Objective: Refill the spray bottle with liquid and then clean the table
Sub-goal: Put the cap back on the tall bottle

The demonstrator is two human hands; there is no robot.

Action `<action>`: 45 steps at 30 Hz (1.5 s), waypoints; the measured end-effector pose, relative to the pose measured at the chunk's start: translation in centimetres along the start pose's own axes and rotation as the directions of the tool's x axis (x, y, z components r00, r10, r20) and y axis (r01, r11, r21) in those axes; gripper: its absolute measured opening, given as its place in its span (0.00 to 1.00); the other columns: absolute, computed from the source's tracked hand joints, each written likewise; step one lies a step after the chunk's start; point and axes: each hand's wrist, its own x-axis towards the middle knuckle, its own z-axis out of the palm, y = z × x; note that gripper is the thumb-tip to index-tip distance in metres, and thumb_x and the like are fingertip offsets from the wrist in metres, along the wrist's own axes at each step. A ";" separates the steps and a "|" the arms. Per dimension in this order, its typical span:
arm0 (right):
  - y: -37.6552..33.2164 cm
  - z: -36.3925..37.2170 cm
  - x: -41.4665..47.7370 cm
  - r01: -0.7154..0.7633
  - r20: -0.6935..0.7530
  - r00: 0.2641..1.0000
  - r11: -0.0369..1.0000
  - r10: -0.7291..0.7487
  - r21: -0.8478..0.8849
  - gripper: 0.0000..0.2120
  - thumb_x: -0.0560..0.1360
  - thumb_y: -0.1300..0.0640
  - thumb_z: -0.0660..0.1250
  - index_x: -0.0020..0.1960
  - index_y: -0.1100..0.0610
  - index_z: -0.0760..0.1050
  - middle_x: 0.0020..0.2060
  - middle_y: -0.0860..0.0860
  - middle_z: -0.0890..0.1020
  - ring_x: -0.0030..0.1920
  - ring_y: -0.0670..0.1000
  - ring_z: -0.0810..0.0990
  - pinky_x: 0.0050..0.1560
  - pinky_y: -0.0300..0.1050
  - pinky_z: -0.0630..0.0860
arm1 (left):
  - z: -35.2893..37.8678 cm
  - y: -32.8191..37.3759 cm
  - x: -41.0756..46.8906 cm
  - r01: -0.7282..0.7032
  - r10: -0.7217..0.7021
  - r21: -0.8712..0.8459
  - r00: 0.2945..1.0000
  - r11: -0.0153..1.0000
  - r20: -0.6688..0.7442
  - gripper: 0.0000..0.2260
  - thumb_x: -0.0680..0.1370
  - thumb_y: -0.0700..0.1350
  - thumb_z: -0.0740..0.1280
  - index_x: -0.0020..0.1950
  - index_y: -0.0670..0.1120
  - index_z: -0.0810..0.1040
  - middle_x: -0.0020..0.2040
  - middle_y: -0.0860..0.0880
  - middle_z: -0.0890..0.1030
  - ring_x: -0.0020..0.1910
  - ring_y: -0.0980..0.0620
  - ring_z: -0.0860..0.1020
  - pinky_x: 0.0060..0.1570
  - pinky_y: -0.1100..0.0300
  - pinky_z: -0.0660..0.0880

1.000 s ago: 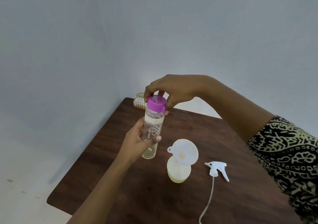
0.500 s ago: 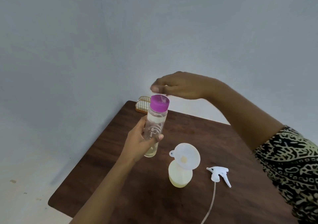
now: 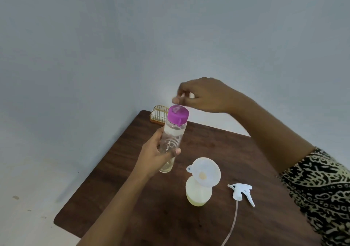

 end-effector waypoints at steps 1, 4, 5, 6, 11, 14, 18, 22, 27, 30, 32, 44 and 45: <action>0.6 -0.5 -0.1 0.080 0.137 0.986 0.988 -0.098 0.130 0.16 0.76 0.39 0.60 0.58 0.45 0.74 0.56 0.44 0.78 0.53 0.45 0.77 0.44 0.34 0.71 | 0.0 0.0 0.0 0.001 -0.001 -0.001 1.000 1.000 0.006 0.31 0.65 0.56 0.74 0.66 0.54 0.70 0.59 0.55 0.79 0.57 0.55 0.79 0.60 0.52 0.76; 0.8 -0.9 -0.4 0.152 0.359 0.898 0.945 -0.254 0.289 0.25 0.74 0.52 0.70 0.68 0.41 0.67 0.60 0.36 0.72 0.58 0.41 0.73 0.49 0.23 0.69 | 0.1 0.1 0.2 0.000 0.000 0.004 1.000 1.000 0.015 0.32 0.65 0.57 0.75 0.66 0.54 0.70 0.60 0.54 0.79 0.57 0.55 0.79 0.60 0.52 0.76; 0.8 -0.7 -0.4 0.166 0.327 0.912 0.953 -0.247 0.254 0.24 0.73 0.53 0.71 0.67 0.44 0.69 0.57 0.36 0.73 0.55 0.42 0.75 0.47 0.24 0.69 | 0.1 0.0 0.2 0.000 0.000 0.010 1.000 1.000 0.013 0.33 0.64 0.58 0.74 0.67 0.54 0.69 0.60 0.54 0.79 0.57 0.55 0.79 0.60 0.52 0.76; 0.6 -0.5 -0.3 0.163 0.278 0.936 0.965 -0.217 0.204 0.21 0.72 0.51 0.72 0.63 0.46 0.74 0.53 0.38 0.76 0.51 0.45 0.77 0.46 0.27 0.70 | 0.2 -0.1 0.3 -0.001 0.000 0.015 1.000 1.000 0.011 0.33 0.64 0.58 0.74 0.67 0.54 0.70 0.60 0.54 0.79 0.57 0.55 0.79 0.60 0.52 0.76; -1.3 1.4 -0.1 -0.122 -0.046 0.992 0.970 0.115 -0.208 0.36 0.70 0.27 0.48 0.30 0.59 0.71 0.25 0.51 0.74 0.30 0.50 0.74 0.36 0.42 0.68 | 0.9 0.0 0.0 -0.030 0.030 0.020 0.999 0.999 0.033 0.30 0.67 0.56 0.75 0.66 0.57 0.70 0.60 0.57 0.79 0.58 0.55 0.78 0.58 0.56 0.76; -0.4 0.6 -0.7 -0.101 0.039 0.994 0.989 0.097 0.111 0.34 0.70 0.28 0.48 0.43 0.56 0.77 0.38 0.50 0.82 0.35 0.48 0.79 0.39 0.40 0.71 | 0.9 0.3 0.2 -0.035 0.035 -0.014 0.999 0.999 0.032 0.30 0.67 0.57 0.75 0.66 0.57 0.69 0.59 0.57 0.79 0.58 0.56 0.78 0.58 0.58 0.75; 0.8 0.0 -1.3 0.072 0.185 0.976 0.975 -0.112 0.210 0.22 0.70 0.41 0.70 0.61 0.47 0.74 0.54 0.42 0.79 0.44 0.45 0.80 0.47 0.39 0.73 | 0.7 0.1 0.6 -0.033 0.034 -0.020 0.999 0.999 0.028 0.28 0.69 0.51 0.76 0.66 0.57 0.70 0.58 0.58 0.79 0.56 0.60 0.78 0.59 0.58 0.74; 0.3 1.7 -1.1 0.128 -0.010 0.992 0.990 -0.128 0.052 0.20 0.67 0.42 0.73 0.53 0.52 0.77 0.41 0.44 0.78 0.39 0.45 0.75 0.39 0.33 0.67 | 1.1 -0.4 0.6 -0.046 0.047 -0.028 0.998 0.999 0.033 0.27 0.69 0.51 0.76 0.65 0.56 0.71 0.56 0.58 0.81 0.55 0.59 0.79 0.56 0.59 0.76; 0.4 2.9 -0.4 0.111 -0.153 0.983 0.993 -0.106 0.026 0.22 0.63 0.36 0.66 0.42 0.55 0.76 0.31 0.45 0.76 0.31 0.46 0.73 0.34 0.36 0.64 | 2.2 0.1 0.6 -0.073 0.071 -0.034 0.996 0.997 -0.058 0.26 0.66 0.54 0.75 0.62 0.58 0.71 0.52 0.63 0.79 0.51 0.71 0.77 0.46 0.78 0.71; 0.3 3.4 0.0 0.058 -0.210 0.976 0.998 -0.052 0.025 0.23 0.63 0.34 0.64 0.41 0.54 0.75 0.28 0.44 0.74 0.29 0.45 0.71 0.33 0.36 0.64 | 2.5 0.2 1.5 -0.095 0.092 -0.016 0.988 0.995 -0.127 0.24 0.69 0.49 0.76 0.59 0.64 0.69 0.50 0.67 0.77 0.49 0.75 0.75 0.43 0.80 0.69; 0.3 3.8 0.2 0.006 -0.235 0.972 1.000 -0.002 0.019 0.25 0.64 0.33 0.65 0.44 0.54 0.76 0.29 0.44 0.74 0.31 0.46 0.72 0.35 0.40 0.65 | 2.7 0.1 2.1 -0.109 0.107 -0.007 0.983 0.994 -0.150 0.24 0.70 0.48 0.76 0.60 0.65 0.69 0.51 0.66 0.78 0.51 0.72 0.76 0.44 0.80 0.69; 8.5 14.8 -1.3 -0.284 0.190 0.959 0.703 0.210 0.652 0.35 0.66 0.53 0.77 0.68 0.50 0.64 0.61 0.44 0.76 0.60 0.43 0.75 0.55 0.36 0.71 | 4.1 0.8 11.1 -0.108 0.083 -0.287 0.992 0.952 -0.100 0.25 0.68 0.48 0.75 0.62 0.51 0.71 0.55 0.49 0.79 0.54 0.54 0.80 0.52 0.60 0.78; 8.7 15.6 -0.9 -0.274 0.126 0.958 0.689 0.257 0.671 0.31 0.67 0.53 0.77 0.65 0.51 0.66 0.57 0.45 0.79 0.55 0.43 0.78 0.53 0.36 0.72 | 4.6 1.0 11.8 -0.114 0.093 -0.284 0.992 0.952 -0.086 0.24 0.68 0.48 0.75 0.61 0.52 0.70 0.55 0.49 0.79 0.54 0.54 0.79 0.51 0.61 0.78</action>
